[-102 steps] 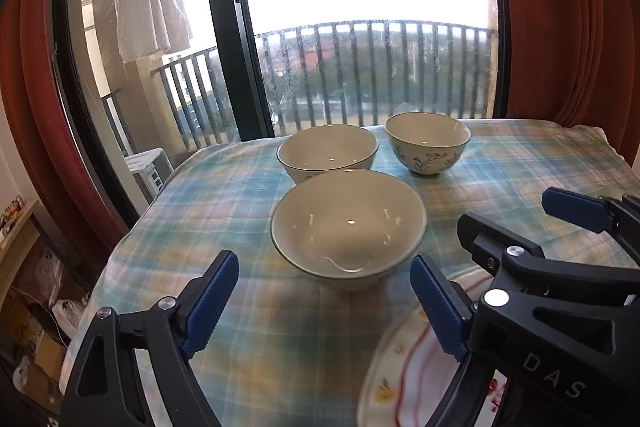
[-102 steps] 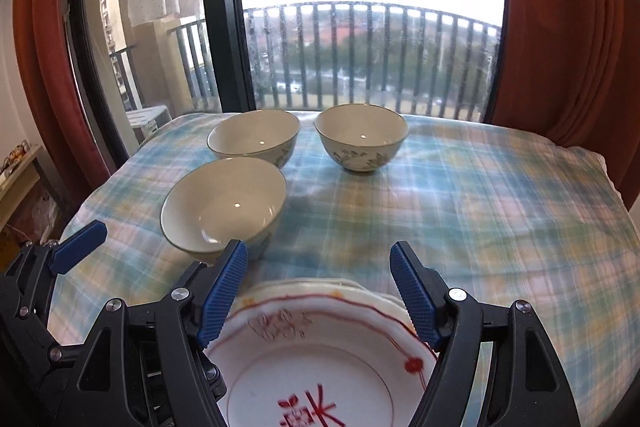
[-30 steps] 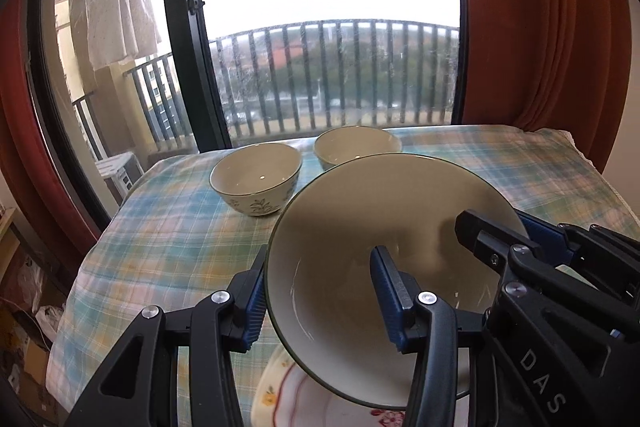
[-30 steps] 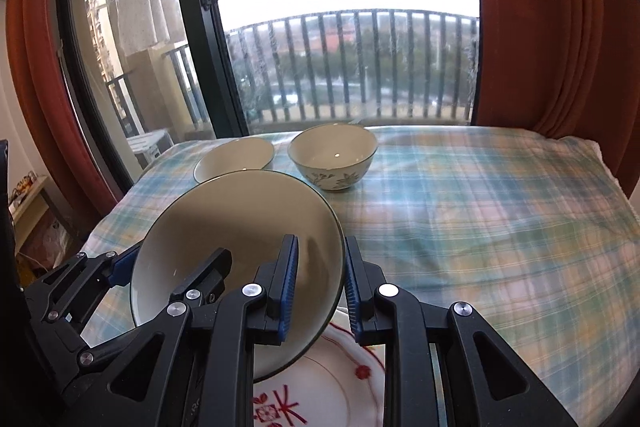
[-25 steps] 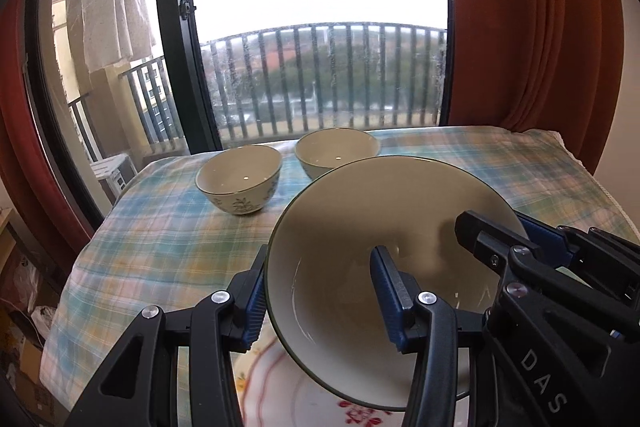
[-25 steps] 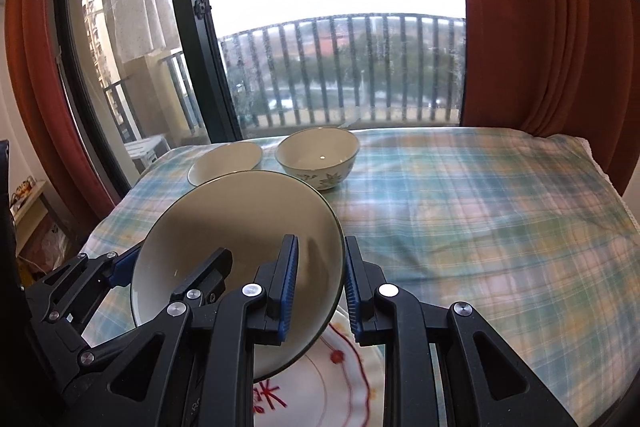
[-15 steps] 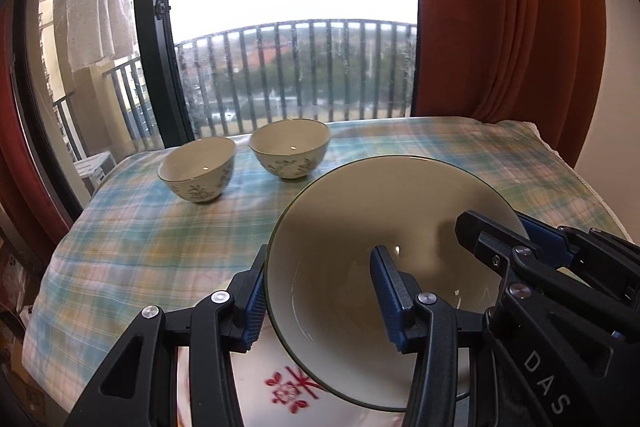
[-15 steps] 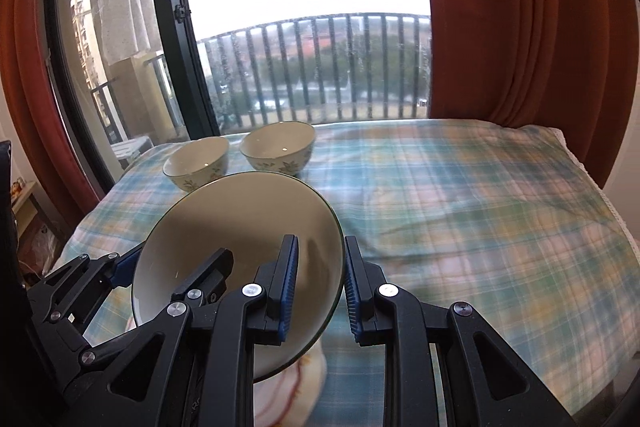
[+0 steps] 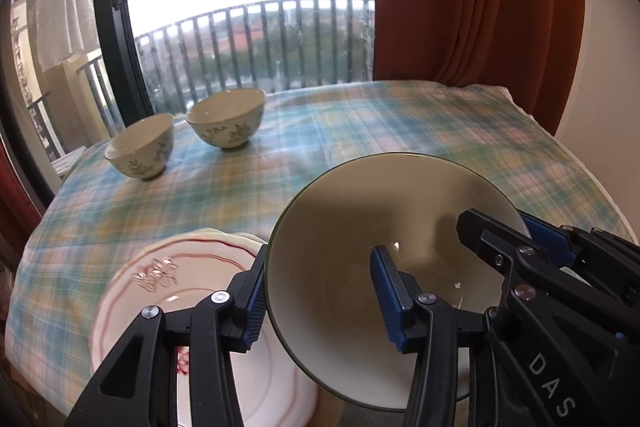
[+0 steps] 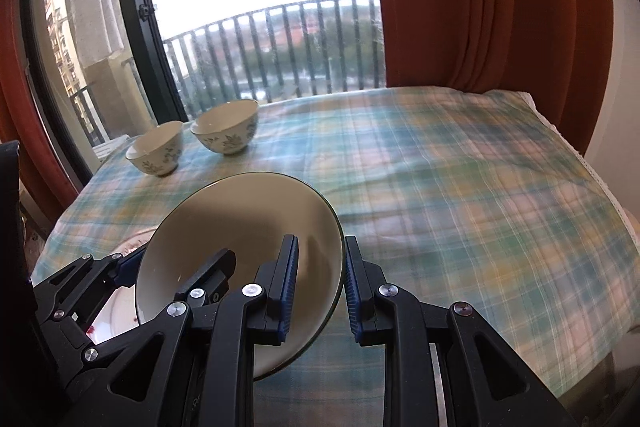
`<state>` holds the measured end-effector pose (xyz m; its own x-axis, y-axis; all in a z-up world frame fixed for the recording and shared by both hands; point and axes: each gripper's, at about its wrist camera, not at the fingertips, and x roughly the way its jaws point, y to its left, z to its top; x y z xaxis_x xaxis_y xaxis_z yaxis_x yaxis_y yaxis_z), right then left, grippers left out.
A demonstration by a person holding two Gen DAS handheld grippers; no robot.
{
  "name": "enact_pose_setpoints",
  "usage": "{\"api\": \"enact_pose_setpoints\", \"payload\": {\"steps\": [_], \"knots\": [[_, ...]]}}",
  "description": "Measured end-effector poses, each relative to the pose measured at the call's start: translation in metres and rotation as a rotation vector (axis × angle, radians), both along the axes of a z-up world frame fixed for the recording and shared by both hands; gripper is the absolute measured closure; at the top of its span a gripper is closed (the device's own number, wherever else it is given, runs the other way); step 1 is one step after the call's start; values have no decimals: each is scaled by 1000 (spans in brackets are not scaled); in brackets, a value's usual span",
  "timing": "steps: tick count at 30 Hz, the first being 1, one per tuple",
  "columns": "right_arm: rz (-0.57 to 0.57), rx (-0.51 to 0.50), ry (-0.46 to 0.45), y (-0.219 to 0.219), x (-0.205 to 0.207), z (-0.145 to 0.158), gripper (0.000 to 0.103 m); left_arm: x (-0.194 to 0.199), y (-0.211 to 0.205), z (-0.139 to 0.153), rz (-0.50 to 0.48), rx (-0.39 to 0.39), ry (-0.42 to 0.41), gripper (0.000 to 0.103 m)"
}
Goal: Organize plates and bowls
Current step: 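Lift the cream bowl with both tools and carry it beside the plate stack, then lower the cream bowl onto the cloth and open both tools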
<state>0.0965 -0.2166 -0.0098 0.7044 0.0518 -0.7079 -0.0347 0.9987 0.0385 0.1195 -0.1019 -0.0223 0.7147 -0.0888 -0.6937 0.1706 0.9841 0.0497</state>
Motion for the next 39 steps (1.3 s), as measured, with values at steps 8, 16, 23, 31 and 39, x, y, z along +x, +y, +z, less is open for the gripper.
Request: {"api": "enact_pose_setpoints", "payload": {"steps": [8, 16, 23, 31, 39], "knots": [[-33, 12, 60, -26, -1, -21, 78, 0, -24, -22, -25, 25, 63, 54], [-34, 23, 79, -31, 4, -35, 78, 5, -28, -32, -10, 36, 59, 54], [-36, 39, 79, -32, 7, -37, 73, 8, -28, -32, -37, 29, 63, 48], [-43, 7, 38, -23, 5, -31, 27, 4, -23, -26, -75, 28, 46, 18], [-44, -1, 44, -8, 5, -23, 25, 3, -8, -17, -63, 4, 44, 15]]}}
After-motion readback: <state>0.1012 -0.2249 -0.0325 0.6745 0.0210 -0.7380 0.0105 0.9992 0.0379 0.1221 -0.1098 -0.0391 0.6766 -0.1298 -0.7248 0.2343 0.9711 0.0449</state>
